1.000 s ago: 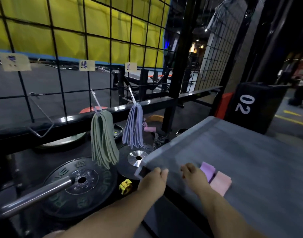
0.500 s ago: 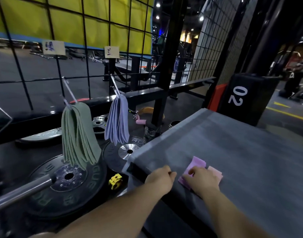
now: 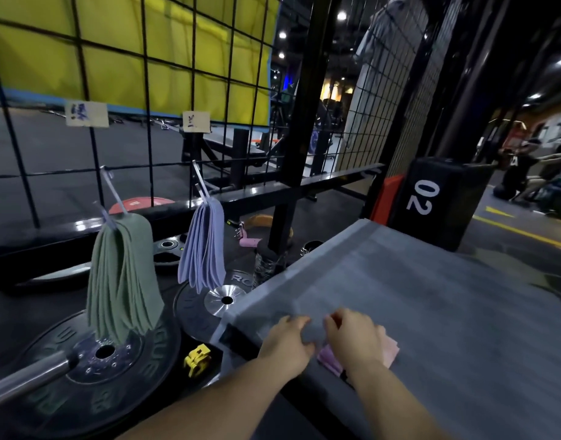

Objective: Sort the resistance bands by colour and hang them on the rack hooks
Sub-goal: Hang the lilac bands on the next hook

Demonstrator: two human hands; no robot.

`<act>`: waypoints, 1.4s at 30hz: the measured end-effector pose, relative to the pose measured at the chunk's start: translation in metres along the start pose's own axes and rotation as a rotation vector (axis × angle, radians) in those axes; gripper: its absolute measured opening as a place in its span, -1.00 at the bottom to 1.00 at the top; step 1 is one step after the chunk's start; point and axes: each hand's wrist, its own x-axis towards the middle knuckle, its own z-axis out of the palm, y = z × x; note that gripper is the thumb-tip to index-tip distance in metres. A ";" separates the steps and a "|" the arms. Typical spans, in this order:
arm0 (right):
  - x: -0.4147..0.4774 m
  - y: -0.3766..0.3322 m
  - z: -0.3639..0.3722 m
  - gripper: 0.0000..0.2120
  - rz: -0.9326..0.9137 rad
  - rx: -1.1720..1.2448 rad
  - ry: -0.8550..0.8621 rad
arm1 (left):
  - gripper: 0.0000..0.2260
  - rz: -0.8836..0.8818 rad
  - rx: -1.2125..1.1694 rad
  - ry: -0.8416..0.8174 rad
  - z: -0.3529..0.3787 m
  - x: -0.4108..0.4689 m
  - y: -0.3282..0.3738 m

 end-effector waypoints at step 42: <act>-0.090 -0.136 -0.080 -0.49 -0.288 1.309 -0.440 | -0.79 0.030 -0.674 0.504 -0.168 -0.152 -0.005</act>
